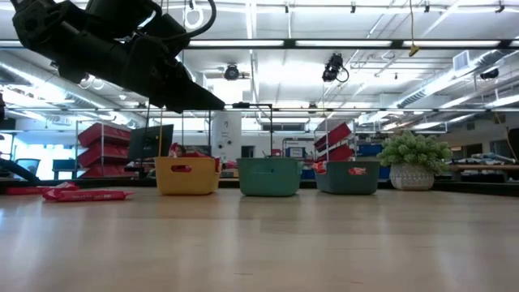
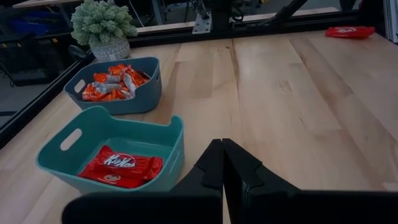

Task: Sort candy
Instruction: Put the red chocolate into the green bin

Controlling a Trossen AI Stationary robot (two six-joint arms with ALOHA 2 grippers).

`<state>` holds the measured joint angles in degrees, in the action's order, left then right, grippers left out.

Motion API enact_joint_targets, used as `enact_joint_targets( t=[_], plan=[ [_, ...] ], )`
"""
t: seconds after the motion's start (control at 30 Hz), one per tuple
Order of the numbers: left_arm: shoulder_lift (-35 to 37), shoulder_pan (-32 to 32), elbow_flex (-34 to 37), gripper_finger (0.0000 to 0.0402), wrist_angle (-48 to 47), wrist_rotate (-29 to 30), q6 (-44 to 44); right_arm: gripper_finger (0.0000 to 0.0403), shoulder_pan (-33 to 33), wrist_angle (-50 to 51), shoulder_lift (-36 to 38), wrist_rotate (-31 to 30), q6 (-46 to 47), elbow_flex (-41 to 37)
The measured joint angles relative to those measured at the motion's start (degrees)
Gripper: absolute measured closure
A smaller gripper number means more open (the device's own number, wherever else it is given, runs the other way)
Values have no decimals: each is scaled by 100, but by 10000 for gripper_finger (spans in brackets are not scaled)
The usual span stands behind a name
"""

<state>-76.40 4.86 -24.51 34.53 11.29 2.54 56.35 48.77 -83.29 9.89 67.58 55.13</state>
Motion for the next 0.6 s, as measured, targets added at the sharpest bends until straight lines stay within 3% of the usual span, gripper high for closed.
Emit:
enact_joint_targets(
  t=[0.17, 0.6],
  plan=[
    [1, 0, 1, 401, -77, 2, -8, 395, 297, -1090, -2, 662, 4, -643],
    [0, 0, 2, 401, -210, 0, -116, 402, 872, -2630, -2, 800, -115, -1505]
  ],
)
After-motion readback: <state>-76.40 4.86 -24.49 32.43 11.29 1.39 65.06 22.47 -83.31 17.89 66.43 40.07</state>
